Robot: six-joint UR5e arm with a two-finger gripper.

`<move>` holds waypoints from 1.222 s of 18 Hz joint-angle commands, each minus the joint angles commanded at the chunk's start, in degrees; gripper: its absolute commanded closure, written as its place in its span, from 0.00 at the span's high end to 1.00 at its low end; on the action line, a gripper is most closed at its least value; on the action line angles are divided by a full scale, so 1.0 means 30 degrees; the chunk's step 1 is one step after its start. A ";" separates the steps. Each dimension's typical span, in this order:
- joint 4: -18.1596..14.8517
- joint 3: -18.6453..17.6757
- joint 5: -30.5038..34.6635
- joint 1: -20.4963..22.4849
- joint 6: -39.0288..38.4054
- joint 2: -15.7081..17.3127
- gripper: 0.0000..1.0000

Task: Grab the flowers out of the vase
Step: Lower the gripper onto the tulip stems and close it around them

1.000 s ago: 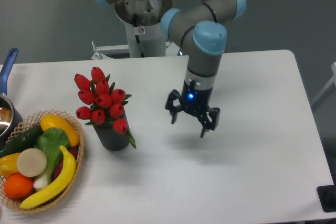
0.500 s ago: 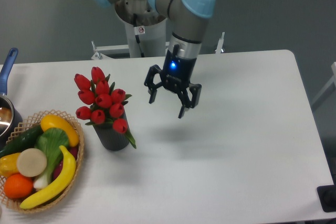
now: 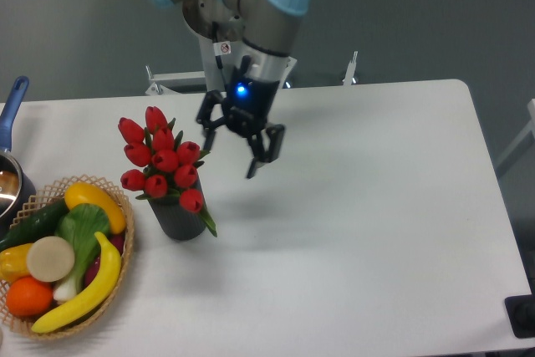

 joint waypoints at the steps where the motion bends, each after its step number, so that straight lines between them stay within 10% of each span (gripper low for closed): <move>1: 0.0000 0.0029 -0.1144 0.0000 0.0000 -0.0119 1.00; 11: 0.0029 0.0351 -0.2093 -0.0117 0.0233 -0.1144 0.98; 17: 0.0029 0.0381 -0.2503 -0.0117 0.0528 -0.1204 0.10; 22: 0.0029 0.0439 -0.2503 -0.0058 0.0440 -0.0970 0.00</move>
